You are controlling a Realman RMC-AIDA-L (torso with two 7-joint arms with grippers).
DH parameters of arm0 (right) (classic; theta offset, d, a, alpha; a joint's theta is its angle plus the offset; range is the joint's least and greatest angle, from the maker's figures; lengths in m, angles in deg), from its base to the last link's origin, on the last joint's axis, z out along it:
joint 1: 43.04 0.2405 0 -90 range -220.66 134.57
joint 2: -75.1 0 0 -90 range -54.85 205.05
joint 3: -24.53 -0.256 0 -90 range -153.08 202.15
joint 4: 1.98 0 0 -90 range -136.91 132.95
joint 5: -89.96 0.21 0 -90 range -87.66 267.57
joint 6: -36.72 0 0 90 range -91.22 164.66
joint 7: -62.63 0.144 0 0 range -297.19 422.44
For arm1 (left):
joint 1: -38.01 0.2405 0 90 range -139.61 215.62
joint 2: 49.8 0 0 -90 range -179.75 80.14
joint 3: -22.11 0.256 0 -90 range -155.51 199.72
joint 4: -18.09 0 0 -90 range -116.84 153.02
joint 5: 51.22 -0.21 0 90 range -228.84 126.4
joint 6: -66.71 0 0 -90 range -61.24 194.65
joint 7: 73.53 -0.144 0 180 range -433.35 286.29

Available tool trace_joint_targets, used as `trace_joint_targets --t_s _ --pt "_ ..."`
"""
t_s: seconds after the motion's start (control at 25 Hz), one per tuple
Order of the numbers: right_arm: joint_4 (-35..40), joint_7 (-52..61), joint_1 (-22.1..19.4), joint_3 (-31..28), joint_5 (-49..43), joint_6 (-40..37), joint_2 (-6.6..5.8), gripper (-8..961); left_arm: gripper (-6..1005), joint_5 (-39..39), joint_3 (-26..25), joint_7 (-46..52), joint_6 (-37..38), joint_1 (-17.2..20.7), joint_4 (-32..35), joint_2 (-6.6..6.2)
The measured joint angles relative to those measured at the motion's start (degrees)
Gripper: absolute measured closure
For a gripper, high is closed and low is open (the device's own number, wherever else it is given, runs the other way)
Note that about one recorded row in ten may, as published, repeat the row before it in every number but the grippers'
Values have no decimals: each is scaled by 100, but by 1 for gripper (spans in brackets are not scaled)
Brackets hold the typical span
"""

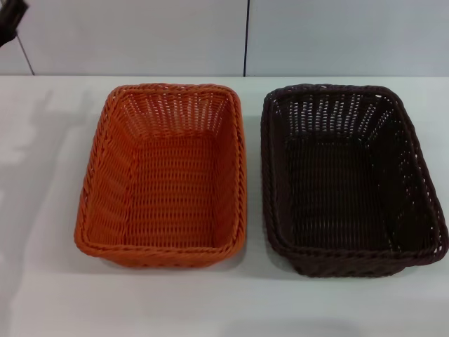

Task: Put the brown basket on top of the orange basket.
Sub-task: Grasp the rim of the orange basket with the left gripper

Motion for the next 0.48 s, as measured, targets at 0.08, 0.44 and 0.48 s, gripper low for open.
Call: trace_joint_targets --t_s 0.08,0.44,0.48 --pt "58 165 -78 193 -4 -20 -1 378 186 -1 203 89 -560 -64 341 -52" --pt "286 347 -153 441 -6 -16 -11 378 185 -12 457 194 -1493 -423 705 -124" --pt "301 346 -136 451 -6 -7 -12 378 185 -12 457 194 -1493 -423 705 -124"
